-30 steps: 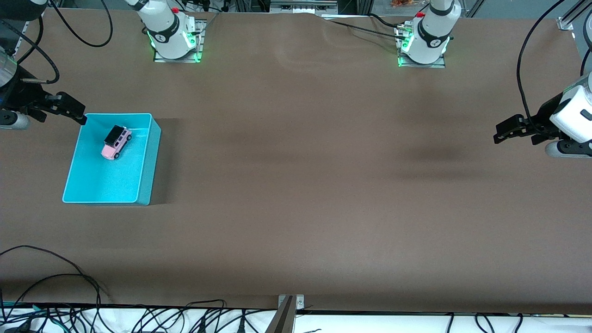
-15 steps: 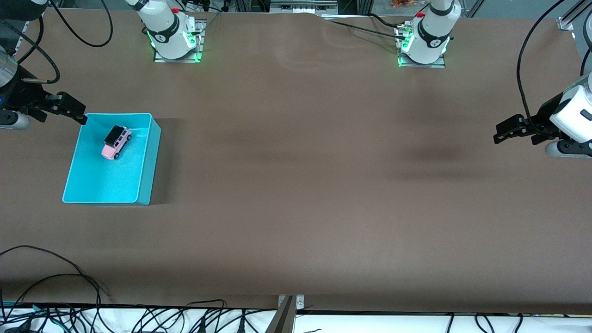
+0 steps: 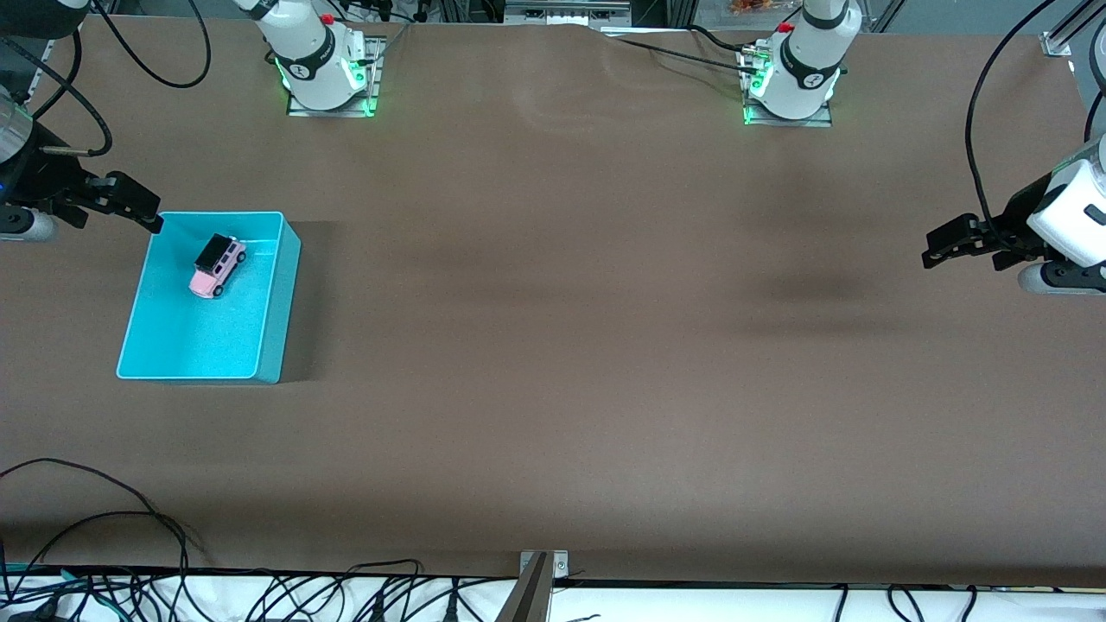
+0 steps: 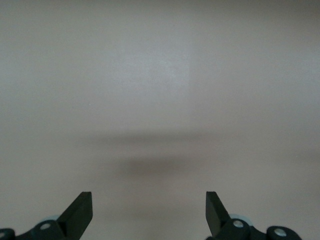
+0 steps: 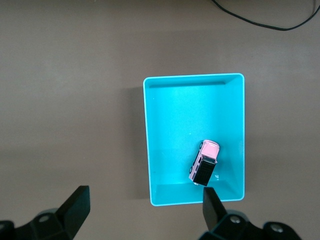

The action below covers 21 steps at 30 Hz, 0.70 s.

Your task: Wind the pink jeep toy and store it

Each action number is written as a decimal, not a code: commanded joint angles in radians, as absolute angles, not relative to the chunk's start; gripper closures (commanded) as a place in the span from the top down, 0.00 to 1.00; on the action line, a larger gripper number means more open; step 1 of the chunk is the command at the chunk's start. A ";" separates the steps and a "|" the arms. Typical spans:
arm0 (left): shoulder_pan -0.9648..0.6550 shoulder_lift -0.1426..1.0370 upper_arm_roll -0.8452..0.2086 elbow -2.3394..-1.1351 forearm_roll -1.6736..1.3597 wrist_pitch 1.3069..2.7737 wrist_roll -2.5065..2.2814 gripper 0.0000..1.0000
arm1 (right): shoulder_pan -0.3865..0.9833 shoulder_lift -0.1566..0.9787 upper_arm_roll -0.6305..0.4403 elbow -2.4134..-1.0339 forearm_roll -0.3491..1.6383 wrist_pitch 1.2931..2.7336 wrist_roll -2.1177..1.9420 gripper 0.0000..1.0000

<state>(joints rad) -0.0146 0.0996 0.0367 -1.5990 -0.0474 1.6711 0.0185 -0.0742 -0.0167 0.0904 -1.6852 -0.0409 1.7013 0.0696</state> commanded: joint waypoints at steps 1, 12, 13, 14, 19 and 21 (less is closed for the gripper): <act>-0.015 0.104 0.037 -1.588 -0.041 1.675 0.035 1.00 | -0.071 -0.006 0.089 -1.652 -0.021 1.675 0.066 1.00; -0.015 0.104 0.037 -1.588 -0.041 1.675 0.035 1.00 | -0.071 -0.006 0.089 -1.652 -0.021 1.669 0.066 1.00; -0.015 0.104 0.037 -1.588 -0.041 1.675 0.035 1.00 | -0.071 -0.006 0.089 -1.652 -0.021 1.669 0.066 1.00; -0.015 0.104 0.037 -1.588 -0.041 1.675 0.035 1.00 | -0.071 -0.006 0.089 -1.652 -0.021 1.669 0.066 1.00; -0.015 0.104 0.037 -1.588 -0.041 1.675 0.035 1.00 | -0.071 -0.006 0.089 -1.652 -0.021 1.669 0.066 1.00; -0.015 0.104 0.037 -1.588 -0.040 1.675 0.035 1.00 | -0.071 -0.006 0.089 -1.652 -0.021 1.669 0.066 1.00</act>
<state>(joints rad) -0.0146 0.0996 0.0367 -1.5990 -0.0474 1.6711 0.0185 -0.0741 -0.0167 0.0905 -1.6852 -0.0409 1.6976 0.0696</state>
